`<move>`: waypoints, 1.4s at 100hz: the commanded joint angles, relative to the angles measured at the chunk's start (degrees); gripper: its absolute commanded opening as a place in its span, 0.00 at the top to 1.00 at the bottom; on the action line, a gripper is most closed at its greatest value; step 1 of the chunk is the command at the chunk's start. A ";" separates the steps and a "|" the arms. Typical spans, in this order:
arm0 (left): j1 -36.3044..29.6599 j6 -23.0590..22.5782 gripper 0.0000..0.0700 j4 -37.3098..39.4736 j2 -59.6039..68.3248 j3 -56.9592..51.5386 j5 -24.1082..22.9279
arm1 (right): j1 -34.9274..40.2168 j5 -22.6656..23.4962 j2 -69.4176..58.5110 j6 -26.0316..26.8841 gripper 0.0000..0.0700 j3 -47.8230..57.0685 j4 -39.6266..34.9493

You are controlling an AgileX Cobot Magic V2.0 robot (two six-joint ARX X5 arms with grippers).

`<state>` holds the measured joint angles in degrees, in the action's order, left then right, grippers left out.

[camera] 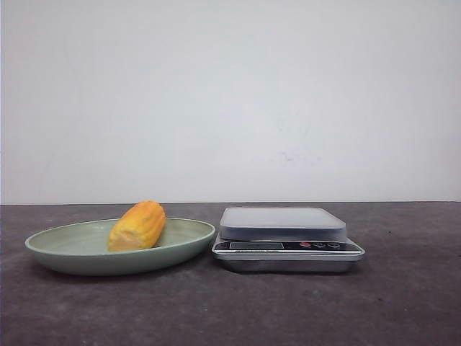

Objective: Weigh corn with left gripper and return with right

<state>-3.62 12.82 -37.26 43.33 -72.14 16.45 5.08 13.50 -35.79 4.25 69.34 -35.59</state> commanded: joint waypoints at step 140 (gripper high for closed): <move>-7.87 4.61 0.02 -15.39 10.80 -1.42 6.08 | 0.02 3.41 0.76 1.38 0.00 0.94 -0.50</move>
<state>-10.61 16.82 -52.16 51.48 -72.38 22.65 5.08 16.93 -34.89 4.93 69.34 -36.62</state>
